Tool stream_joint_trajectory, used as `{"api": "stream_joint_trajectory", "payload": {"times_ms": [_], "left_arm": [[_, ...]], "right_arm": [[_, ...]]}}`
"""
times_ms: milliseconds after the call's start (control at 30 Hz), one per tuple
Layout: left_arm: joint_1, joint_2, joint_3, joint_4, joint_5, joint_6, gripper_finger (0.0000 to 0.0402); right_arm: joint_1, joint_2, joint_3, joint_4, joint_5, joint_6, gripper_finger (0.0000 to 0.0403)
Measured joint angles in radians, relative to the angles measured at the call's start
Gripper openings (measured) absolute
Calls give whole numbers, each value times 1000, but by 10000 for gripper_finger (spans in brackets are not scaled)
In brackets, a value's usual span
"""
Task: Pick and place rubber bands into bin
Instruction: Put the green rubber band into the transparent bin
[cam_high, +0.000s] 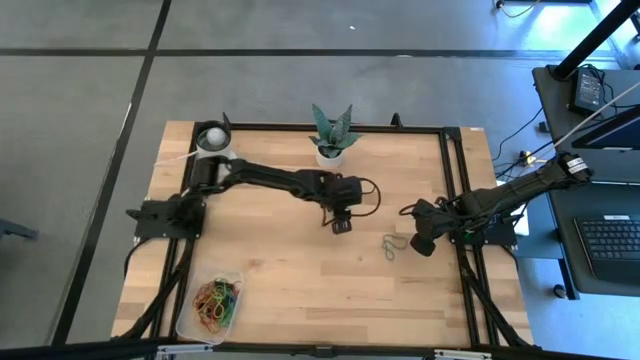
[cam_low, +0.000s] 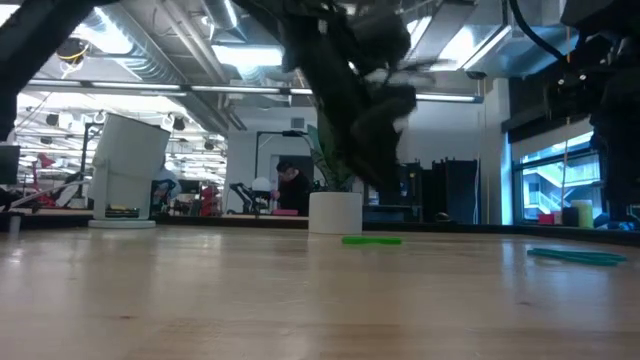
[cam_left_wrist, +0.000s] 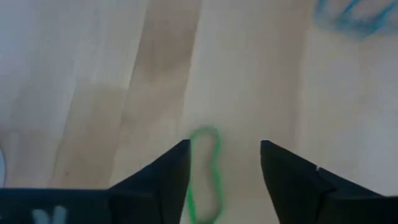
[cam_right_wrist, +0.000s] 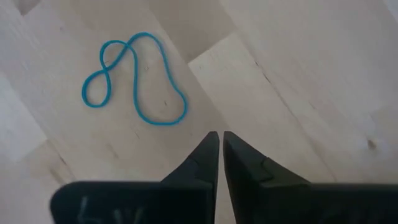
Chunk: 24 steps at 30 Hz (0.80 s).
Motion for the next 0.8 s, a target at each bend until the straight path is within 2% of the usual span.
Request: {"api": "stream_joint_trajectory", "payload": {"times_ms": [200,467,567,633,733,800], "left_arm": [[21,84,44,-56,-8,0,220],[35,136,52,-181,-31,6,212],[34,139,52,-217,-9,12,173],[26,138,51,-231,-6,15,127],[6,127,49,-252,-45,10,35],[-8,119,47,-266,-66,2,13]], "right_arm": [[0,1,0,6,0,-20,29],[0,0,0,10,20,-19,29],[0,0,0,16,25,-19,29],[0,0,0,21,28,-21,29],[0,0,0,21,53,-20,29],[0,0,0,23,73,-21,29]]}}
